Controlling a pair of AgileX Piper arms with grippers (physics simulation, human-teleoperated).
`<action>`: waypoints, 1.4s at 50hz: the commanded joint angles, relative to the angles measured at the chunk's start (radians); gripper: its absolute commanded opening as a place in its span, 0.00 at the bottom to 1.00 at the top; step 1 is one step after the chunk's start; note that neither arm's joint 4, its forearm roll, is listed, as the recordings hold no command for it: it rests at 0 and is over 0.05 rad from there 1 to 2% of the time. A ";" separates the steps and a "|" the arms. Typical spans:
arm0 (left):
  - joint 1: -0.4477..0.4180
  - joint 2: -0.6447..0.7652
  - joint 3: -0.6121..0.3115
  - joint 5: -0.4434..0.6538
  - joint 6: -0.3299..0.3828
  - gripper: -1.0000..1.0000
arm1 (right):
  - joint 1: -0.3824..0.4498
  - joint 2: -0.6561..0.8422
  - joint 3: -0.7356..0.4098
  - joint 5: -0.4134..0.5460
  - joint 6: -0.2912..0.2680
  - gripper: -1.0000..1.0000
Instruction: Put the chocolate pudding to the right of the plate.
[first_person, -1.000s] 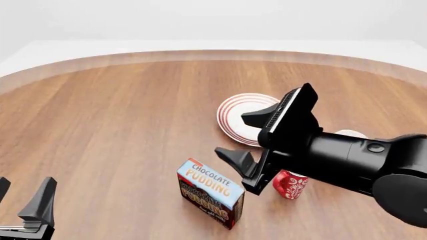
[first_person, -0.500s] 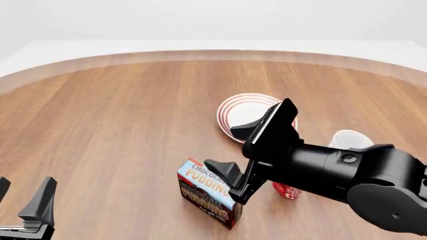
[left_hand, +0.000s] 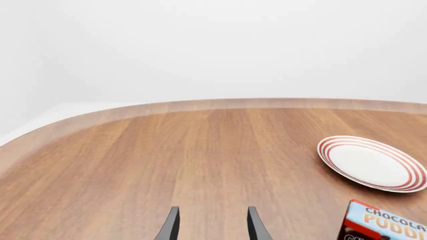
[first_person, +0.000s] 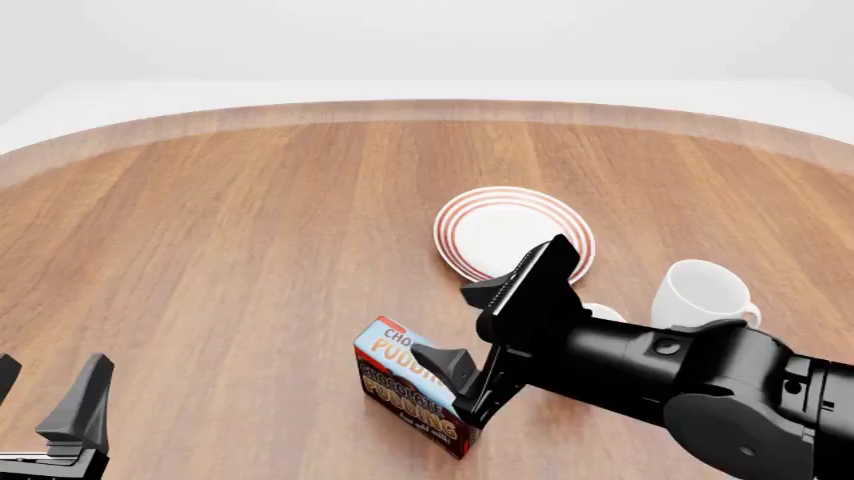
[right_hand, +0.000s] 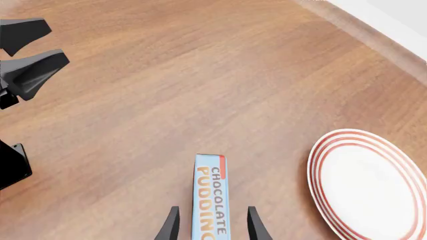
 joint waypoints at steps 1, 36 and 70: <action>0.000 0.000 0.000 0.000 0.000 1.00 | -0.006 0.047 0.022 -0.047 0.018 1.00; 0.000 0.000 0.000 0.000 0.000 1.00 | -0.035 0.195 0.090 -0.190 0.053 1.00; 0.000 0.000 0.000 0.000 0.000 1.00 | -0.029 0.327 0.118 -0.285 0.082 1.00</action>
